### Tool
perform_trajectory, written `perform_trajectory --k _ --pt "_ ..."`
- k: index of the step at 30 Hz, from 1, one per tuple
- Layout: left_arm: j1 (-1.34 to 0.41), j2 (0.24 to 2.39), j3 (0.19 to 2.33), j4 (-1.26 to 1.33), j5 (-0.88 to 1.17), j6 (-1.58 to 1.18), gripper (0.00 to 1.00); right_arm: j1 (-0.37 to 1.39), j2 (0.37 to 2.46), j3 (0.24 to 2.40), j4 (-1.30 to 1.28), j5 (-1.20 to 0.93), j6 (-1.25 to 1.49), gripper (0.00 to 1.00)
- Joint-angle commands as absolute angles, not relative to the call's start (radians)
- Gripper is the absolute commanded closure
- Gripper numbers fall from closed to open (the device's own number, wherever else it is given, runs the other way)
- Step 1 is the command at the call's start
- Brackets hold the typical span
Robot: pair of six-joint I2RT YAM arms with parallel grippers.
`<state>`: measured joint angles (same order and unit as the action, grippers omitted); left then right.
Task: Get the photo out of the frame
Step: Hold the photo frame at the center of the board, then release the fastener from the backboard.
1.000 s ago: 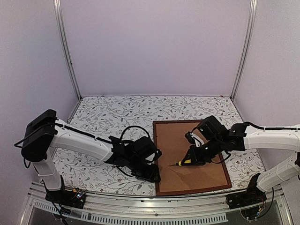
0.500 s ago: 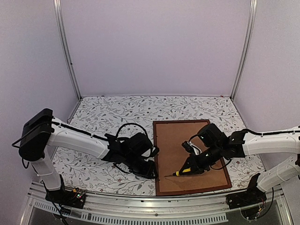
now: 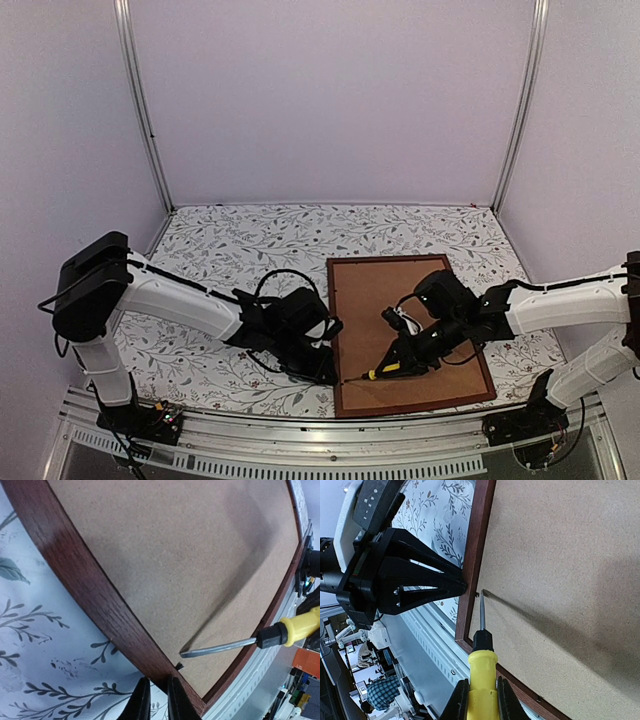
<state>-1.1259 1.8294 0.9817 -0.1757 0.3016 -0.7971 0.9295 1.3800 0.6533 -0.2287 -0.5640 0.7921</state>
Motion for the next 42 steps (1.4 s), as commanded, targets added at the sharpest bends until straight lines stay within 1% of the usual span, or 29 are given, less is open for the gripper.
perform_trajectory --k 1,9,16,27,42 --pt "-1.109 1.878 0.999 -0.165 0.299 -0.793 0.87 0.935 1.400 0.643 -0.200 -0.578 0.806 1.00" --pt "-1.101 1.900 1.012 -0.170 0.302 -0.790 0.90 0.935 1.404 0.638 -0.214 -0.577 0.808 1.00" --pt "-1.097 1.909 1.012 -0.181 0.298 -0.798 0.92 0.900 1.331 0.638 -0.270 -0.536 0.821 1.00" --pt "-1.095 1.914 1.017 -0.186 0.297 -0.803 0.93 0.896 1.303 0.633 -0.324 -0.562 0.800 1.00" --pt "-1.095 1.918 1.032 -0.191 0.298 -0.795 0.93 0.896 1.370 0.678 -0.324 -0.586 0.757 1.00"
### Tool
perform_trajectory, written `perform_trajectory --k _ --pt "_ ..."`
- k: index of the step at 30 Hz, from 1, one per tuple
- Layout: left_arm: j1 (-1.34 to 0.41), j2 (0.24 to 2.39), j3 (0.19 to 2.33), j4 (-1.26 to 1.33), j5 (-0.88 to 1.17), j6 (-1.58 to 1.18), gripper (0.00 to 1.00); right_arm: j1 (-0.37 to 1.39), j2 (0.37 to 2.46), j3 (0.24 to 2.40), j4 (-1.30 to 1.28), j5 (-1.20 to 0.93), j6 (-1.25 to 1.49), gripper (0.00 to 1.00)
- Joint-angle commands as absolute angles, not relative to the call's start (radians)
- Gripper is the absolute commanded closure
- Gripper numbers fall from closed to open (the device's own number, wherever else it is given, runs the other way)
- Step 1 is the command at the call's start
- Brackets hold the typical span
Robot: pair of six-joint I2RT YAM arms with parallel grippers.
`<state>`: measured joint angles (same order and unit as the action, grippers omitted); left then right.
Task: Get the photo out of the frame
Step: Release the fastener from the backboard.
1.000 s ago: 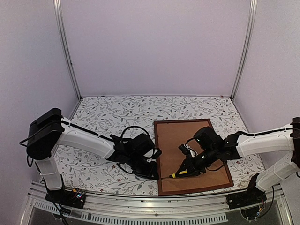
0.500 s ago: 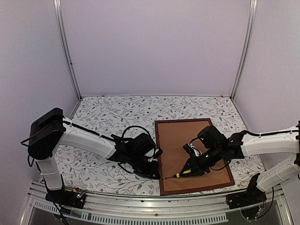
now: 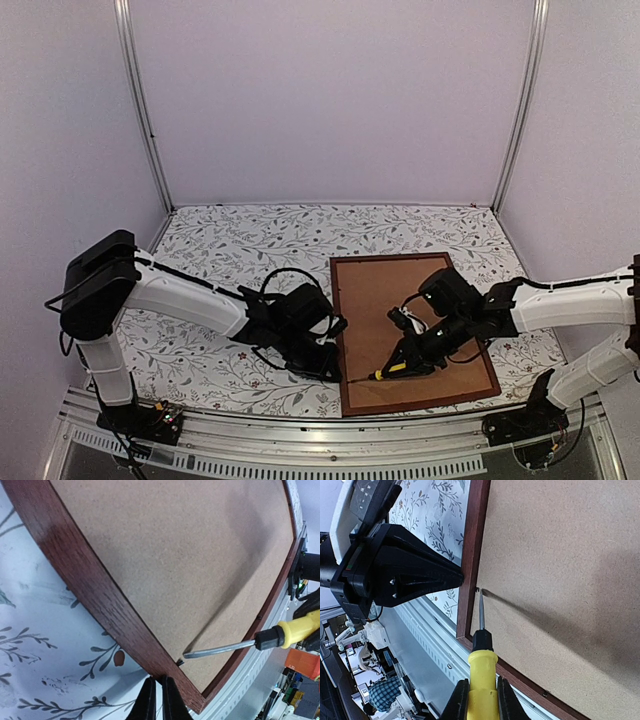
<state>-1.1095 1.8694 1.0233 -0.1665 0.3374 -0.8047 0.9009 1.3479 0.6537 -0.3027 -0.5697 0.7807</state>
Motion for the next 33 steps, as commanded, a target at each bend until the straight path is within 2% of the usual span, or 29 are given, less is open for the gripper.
perform_trajectory --k 1,14,20,33 --pt "-1.095 1.920 1.033 -0.190 0.300 -0.796 0.93 0.896 1.376 0.682 -0.324 -0.590 0.756 1.00" --pt "-1.107 1.925 1.045 -0.184 0.306 -0.782 0.92 0.912 1.429 0.701 -0.319 -0.605 0.750 1.00" --pt "-1.109 1.893 1.034 -0.188 0.351 -0.761 0.84 0.907 1.433 0.689 -0.326 -0.580 0.764 1.00" --pt "-1.109 1.878 0.990 -0.135 0.478 -0.774 0.83 0.897 1.435 0.679 -0.327 -0.575 0.766 1.00"
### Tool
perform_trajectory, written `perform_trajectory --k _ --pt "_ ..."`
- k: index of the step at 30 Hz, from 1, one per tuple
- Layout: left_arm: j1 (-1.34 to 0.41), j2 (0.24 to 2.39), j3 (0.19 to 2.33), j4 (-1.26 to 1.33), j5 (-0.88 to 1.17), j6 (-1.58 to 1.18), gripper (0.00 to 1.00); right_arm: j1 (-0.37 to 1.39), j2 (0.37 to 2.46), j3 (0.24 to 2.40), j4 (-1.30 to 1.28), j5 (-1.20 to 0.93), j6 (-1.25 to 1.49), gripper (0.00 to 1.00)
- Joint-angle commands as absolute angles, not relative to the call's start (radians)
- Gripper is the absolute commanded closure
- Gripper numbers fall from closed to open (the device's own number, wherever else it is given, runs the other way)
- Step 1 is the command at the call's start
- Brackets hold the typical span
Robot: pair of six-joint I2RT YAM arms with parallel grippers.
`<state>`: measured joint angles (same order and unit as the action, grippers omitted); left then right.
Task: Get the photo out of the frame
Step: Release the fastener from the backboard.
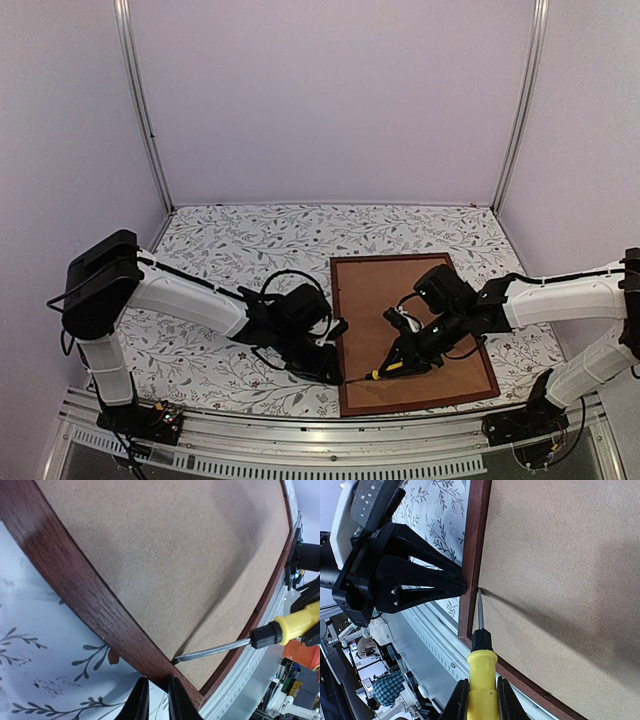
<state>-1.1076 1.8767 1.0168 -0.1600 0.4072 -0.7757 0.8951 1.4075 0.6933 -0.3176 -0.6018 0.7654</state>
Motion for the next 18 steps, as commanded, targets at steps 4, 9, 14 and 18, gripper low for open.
perform_trajectory --k 4,9,14,18 --pt "-1.111 1.882 0.977 -0.112 0.494 -0.793 0.84 0.897 1.441 0.681 -0.327 -0.577 0.765 1.00" --pt "-1.111 1.895 0.984 -0.103 0.490 -0.805 0.88 0.897 1.449 0.688 -0.328 -0.580 0.761 1.00" --pt "-1.113 1.914 0.991 -0.104 0.486 -0.809 0.91 0.897 1.465 0.703 -0.327 -0.594 0.758 1.00" --pt "-1.118 1.934 1.000 -0.103 0.486 -0.808 0.95 0.900 1.484 0.721 -0.328 -0.603 0.755 1.00"
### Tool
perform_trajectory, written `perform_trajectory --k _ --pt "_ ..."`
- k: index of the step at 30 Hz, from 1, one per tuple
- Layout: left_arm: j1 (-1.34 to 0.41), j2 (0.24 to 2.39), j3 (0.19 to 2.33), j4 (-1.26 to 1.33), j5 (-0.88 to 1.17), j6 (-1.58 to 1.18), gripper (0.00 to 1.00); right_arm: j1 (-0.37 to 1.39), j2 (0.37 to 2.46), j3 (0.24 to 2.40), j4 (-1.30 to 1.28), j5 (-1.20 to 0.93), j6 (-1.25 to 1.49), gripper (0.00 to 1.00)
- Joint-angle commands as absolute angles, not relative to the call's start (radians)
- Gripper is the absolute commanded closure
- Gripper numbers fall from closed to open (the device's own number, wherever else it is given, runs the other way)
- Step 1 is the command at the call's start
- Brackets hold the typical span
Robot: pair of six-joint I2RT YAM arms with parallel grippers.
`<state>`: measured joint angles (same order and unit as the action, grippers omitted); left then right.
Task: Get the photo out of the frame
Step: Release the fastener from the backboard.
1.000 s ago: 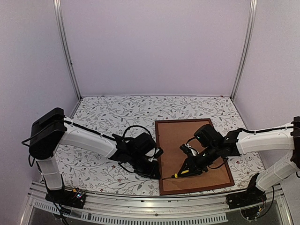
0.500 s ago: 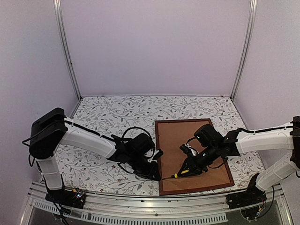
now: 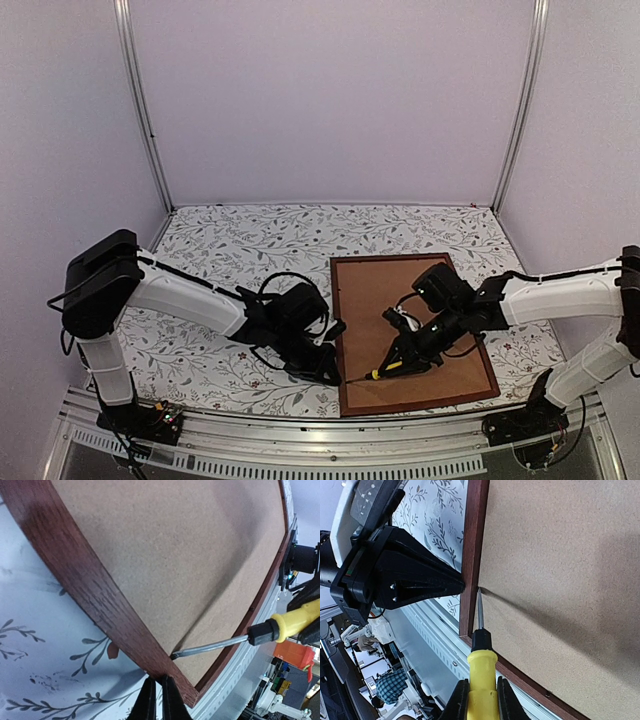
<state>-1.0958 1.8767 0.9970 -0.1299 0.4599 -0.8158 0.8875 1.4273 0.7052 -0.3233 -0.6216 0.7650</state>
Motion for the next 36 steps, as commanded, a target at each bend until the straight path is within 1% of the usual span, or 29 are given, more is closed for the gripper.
perform_trajectory --k 1,8,22,27,36 --pt "-1.119 1.937 1.003 -0.104 0.485 -0.807 0.95 0.903 1.488 0.726 -0.327 -0.605 0.755 1.00" --pt "-1.130 1.956 1.017 -0.114 0.477 -0.800 1.00 0.934 1.533 0.764 -0.327 -0.610 0.760 1.00" --pt "-1.143 1.982 1.032 -0.115 0.485 -0.776 1.00 1.013 1.598 0.872 -0.359 -0.565 0.813 1.00" --pt "-1.146 1.988 1.031 -0.115 0.488 -0.769 1.00 1.058 1.647 0.947 -0.394 -0.522 0.827 1.00" --pt "-1.147 1.996 1.030 -0.117 0.488 -0.754 1.00 1.145 1.744 1.117 -0.531 -0.398 0.838 1.00"
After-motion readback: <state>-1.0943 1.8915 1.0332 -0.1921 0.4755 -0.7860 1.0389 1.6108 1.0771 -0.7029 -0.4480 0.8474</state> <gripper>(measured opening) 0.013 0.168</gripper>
